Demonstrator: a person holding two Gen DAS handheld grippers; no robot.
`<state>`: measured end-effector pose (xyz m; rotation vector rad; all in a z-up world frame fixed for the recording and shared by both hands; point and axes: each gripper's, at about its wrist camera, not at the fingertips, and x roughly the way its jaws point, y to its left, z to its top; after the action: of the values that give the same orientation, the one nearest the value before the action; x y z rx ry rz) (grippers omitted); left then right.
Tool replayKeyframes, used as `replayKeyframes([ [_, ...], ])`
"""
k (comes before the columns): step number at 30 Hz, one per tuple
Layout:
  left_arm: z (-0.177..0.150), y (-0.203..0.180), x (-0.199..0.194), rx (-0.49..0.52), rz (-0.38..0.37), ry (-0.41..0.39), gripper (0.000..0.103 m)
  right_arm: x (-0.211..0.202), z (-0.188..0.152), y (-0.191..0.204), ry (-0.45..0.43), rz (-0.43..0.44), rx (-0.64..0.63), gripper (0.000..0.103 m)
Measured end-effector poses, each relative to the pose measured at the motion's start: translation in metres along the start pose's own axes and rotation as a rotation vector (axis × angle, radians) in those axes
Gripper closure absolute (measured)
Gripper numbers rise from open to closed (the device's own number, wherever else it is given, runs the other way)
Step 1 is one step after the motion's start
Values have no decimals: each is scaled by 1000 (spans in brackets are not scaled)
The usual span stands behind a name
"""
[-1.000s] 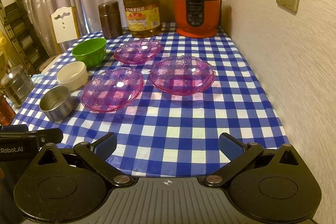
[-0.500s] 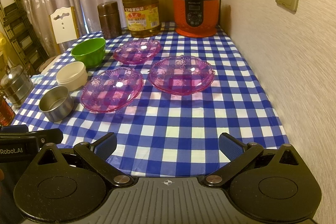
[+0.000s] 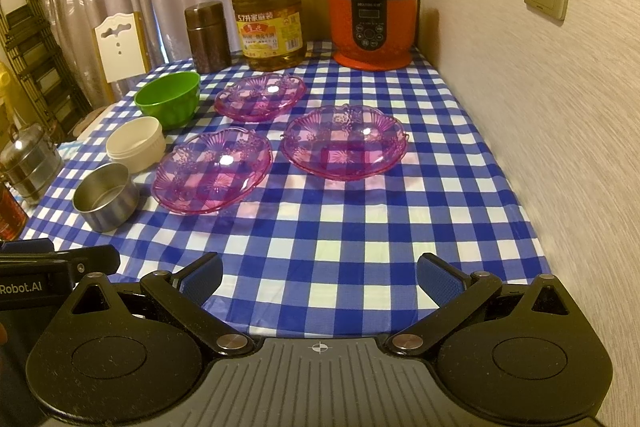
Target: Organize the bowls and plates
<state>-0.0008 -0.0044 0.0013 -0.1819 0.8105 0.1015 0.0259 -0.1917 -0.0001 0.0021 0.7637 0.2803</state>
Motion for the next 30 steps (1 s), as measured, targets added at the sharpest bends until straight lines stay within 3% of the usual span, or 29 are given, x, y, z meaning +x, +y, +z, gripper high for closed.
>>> replayKeyframes([
  [21, -1, -5, -1, -3, -1, 1, 8, 2, -3, -7, 3, -9, 7, 0],
  [30, 11, 9, 16, -72, -19, 1, 8, 19, 8, -7, -12, 10, 54, 0],
])
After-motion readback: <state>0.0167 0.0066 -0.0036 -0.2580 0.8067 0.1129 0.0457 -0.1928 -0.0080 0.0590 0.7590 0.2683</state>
